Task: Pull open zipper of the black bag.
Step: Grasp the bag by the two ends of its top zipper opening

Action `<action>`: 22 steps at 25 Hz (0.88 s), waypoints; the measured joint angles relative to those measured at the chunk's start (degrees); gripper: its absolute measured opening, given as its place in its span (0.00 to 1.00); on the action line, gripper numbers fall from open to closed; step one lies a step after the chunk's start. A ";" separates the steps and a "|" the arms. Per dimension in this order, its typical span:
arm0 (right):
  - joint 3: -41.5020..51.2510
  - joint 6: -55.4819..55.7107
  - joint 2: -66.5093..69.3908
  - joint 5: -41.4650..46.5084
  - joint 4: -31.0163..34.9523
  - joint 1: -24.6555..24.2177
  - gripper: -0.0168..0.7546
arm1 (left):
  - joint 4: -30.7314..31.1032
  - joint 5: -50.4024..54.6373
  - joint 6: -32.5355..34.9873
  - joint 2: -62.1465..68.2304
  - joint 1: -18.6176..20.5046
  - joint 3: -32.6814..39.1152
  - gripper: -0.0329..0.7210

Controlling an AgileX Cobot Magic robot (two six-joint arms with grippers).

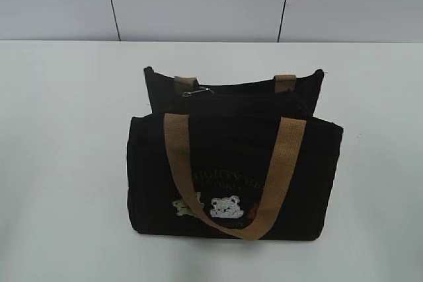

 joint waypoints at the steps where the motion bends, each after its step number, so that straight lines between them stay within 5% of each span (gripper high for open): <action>1: -0.96 -1.95 2.47 -0.20 0.83 0.00 0.53 | -2.54 -1.78 3.30 2.41 0.00 0.00 0.64; 10: -10.61 -18.57 22.14 -0.83 10.15 0.00 0.53 | -35.73 -3.20 45.88 26.07 0.00 -3.50 0.58; 14: -16.18 -27.11 29.03 -0.10 13.08 0.00 0.53 | -41.08 1.79 57.81 35.15 0.00 -8.61 0.58; 22: -25.99 -41.54 41.86 2.02 24.91 0.00 0.53 | -47.26 7.37 71.35 52.72 -0.04 -19.22 0.58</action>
